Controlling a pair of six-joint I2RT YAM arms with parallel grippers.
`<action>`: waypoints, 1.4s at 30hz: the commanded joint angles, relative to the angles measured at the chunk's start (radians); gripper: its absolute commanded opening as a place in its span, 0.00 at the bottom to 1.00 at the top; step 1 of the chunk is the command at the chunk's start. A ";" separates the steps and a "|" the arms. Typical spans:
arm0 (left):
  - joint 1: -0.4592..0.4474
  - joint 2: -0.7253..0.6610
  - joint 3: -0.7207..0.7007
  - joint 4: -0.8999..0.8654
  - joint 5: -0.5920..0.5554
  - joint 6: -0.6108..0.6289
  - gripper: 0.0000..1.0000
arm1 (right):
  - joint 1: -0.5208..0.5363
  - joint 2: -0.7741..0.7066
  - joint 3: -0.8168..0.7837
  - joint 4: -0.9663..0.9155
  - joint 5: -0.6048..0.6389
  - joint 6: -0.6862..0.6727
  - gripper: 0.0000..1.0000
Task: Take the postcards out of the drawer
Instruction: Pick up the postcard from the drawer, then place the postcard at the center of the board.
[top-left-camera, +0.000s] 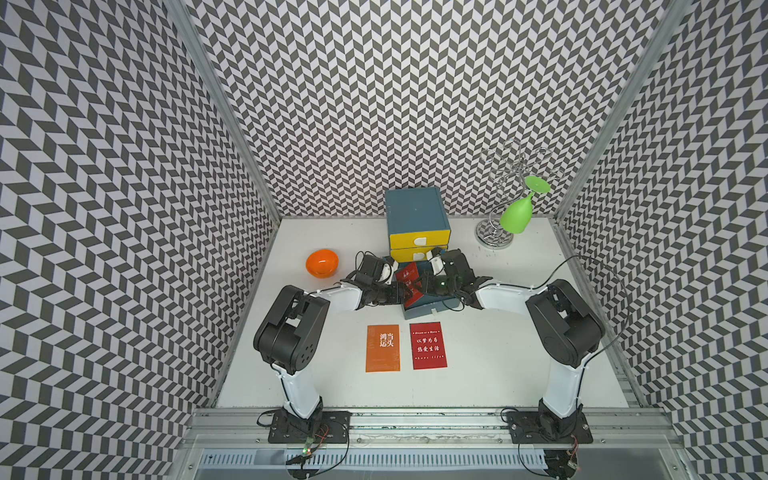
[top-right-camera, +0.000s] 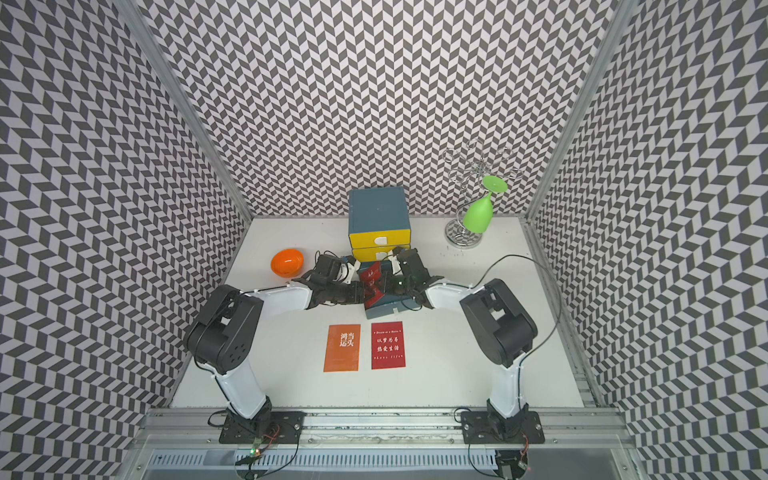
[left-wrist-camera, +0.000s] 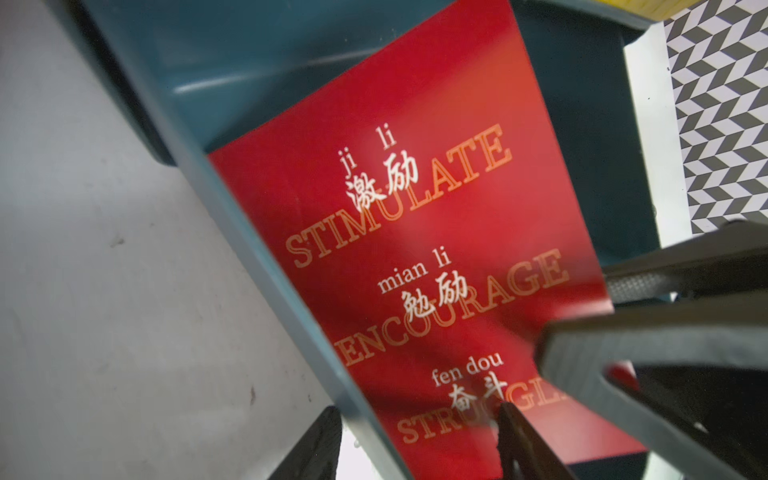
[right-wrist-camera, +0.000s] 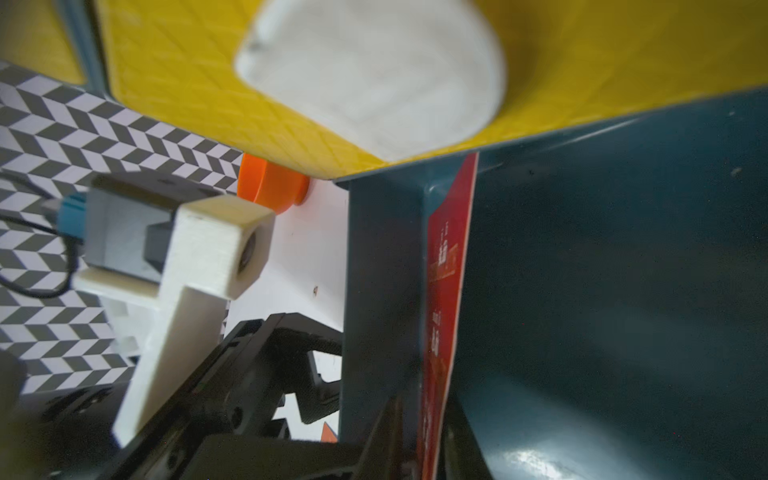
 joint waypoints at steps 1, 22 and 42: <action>-0.002 -0.034 0.044 0.012 0.029 0.003 0.64 | -0.002 -0.008 -0.002 -0.006 0.054 -0.002 0.10; 0.081 -0.271 0.027 -0.018 0.081 -0.030 0.70 | -0.088 -0.200 0.044 -0.146 -0.116 -0.026 0.00; 0.088 -0.476 -0.202 0.205 0.187 -0.098 0.72 | -0.178 -1.005 -0.589 -0.329 -0.133 0.008 0.00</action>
